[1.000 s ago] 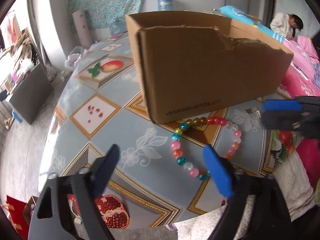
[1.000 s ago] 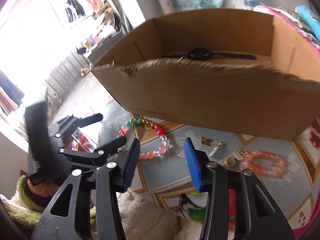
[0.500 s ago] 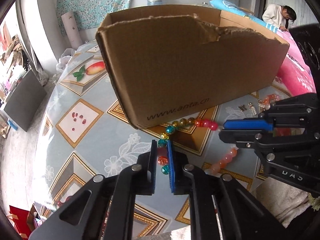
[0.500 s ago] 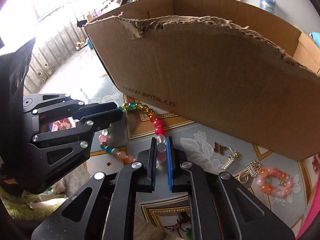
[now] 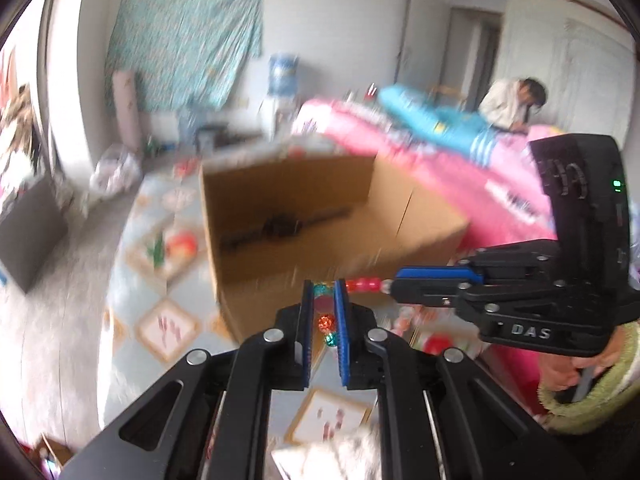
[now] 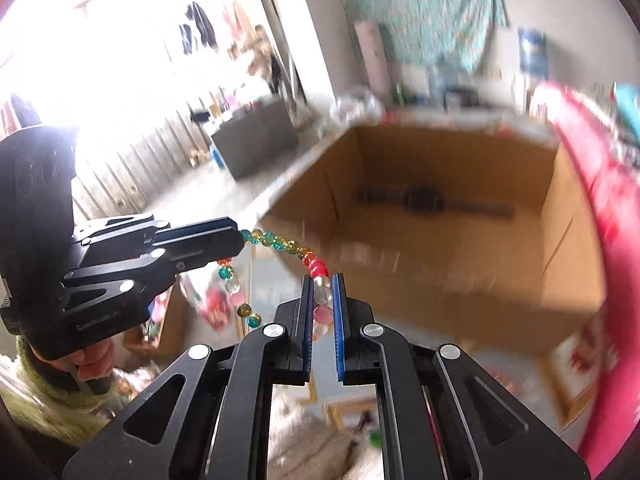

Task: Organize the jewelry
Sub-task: 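Lift the beaded bracelet into the cardboard box and open the right gripper, then withdraw the right gripper from the box back toward the remaining jewelry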

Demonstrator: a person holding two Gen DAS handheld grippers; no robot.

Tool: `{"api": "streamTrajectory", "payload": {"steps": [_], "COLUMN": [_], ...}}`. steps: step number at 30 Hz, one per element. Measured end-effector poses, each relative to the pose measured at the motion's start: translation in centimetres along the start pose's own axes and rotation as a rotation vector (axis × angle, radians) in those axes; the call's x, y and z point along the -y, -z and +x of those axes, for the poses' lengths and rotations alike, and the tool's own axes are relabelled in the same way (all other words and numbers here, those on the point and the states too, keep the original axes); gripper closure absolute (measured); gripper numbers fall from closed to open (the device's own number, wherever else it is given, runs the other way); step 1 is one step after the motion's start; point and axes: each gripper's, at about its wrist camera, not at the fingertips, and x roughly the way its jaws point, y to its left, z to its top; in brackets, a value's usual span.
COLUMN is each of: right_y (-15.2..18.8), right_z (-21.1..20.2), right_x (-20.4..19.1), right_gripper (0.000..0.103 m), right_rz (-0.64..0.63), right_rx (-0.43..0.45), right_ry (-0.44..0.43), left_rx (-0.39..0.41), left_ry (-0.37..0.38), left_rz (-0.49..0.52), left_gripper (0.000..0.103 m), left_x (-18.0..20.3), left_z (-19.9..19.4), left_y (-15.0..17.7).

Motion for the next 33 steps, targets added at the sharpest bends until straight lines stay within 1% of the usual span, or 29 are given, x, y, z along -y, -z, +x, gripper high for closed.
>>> {"api": "streamTrajectory", "payload": {"steps": [2, 3, 5, 7, 8, 9, 10, 11, 13, 14, 16, 18, 20, 21, 23, 26, 29, 31, 32, 33], "right_y": [-1.9, -3.2, -4.4, -5.9, -5.7, -6.0, -6.0, -6.1, -5.8, -5.7, -5.7, -5.8, -5.7, -5.6, -5.7, -6.2, -5.8, -5.5, -5.3, -4.9], "right_z": [-0.8, -0.7, 0.0, 2.6, 3.2, 4.5, 5.8, 7.0, 9.2, 10.1, 11.6, 12.4, 12.5, 12.5, 12.6, 12.3, 10.5, 9.1, 8.3, 6.9], "right_x": [0.9, 1.4, 2.4, 4.2, 4.5, 5.2, 5.4, 5.6, 6.0, 6.1, 6.1, 6.0, 6.2, 6.3, 6.8, 7.2, 7.6, 7.7, 7.6, 7.3], "right_gripper": [0.096, 0.096, 0.096, 0.096, 0.096, 0.096, 0.096, 0.096, 0.096, 0.096, 0.095, 0.092, 0.092, 0.091, 0.091, 0.091, 0.089, 0.085, 0.084, 0.083], "right_rz": [-0.016, -0.028, -0.020, 0.014, 0.018, 0.031, 0.044, 0.060, 0.087, 0.095, 0.110, 0.117, 0.123, 0.126, 0.135, 0.154, 0.187, 0.193, 0.194, 0.188], "right_rx": [0.033, 0.038, 0.023, -0.036, -0.055, -0.102, -0.140, -0.178, -0.262, -0.289, -0.336, -0.353, -0.345, -0.339, -0.318, -0.277, -0.214, -0.165, -0.139, -0.104], "right_ry": [0.002, 0.017, 0.022, 0.013, 0.023, 0.042, 0.042, 0.033, 0.029, 0.022, 0.025, 0.023, 0.017, 0.013, 0.002, -0.003, -0.007, -0.014, -0.021, -0.036], "left_rx": [0.042, 0.051, 0.043, -0.001, -0.045, -0.074, -0.104, -0.161, -0.210, -0.241, -0.276, -0.300, -0.306, -0.304, -0.291, -0.262, -0.207, -0.167, -0.140, -0.120], "left_ry": [0.009, 0.000, -0.036, -0.054, -0.073, -0.077, -0.075, -0.084, -0.091, -0.091, -0.102, -0.120, -0.134, -0.137, -0.139, -0.138, -0.137, -0.121, -0.103, -0.082], "left_rz": [0.031, 0.050, 0.087, 0.097, 0.094, 0.090, 0.085, 0.071, 0.063, 0.060, 0.065, 0.071, 0.068, 0.061, 0.041, 0.026, 0.018, 0.014, 0.011, 0.011], "left_gripper": [0.094, 0.094, 0.094, 0.094, 0.094, 0.094, 0.094, 0.094, 0.094, 0.093, 0.093, 0.093, 0.091, 0.087, 0.084, 0.084, 0.084, 0.083, 0.082, 0.078], "left_x": [0.1, 0.1, 0.0, -1.0, -1.6, -2.3, -2.7, -3.6, -4.0, -4.6, -4.8, -5.0, -5.1, -5.4, -5.7, -5.8, -5.7, -5.3, -4.9, -4.5], "left_z": [-0.3, 0.0, 1.8, 4.3, 6.2, 7.3, 8.4, 10.3, 11.9, 12.9, 13.7, 14.5, 14.6, 14.7, 14.6, 13.9, 12.6, 11.2, 10.3, 9.4], "left_y": [-2.3, -3.3, -4.9, -6.0, -6.3, -6.4, -6.1, -6.2, -5.5, -5.4, -5.1, -5.0, -4.8, -4.7, -4.8, -4.9, -5.1, -5.1, -5.0, -4.9]}}
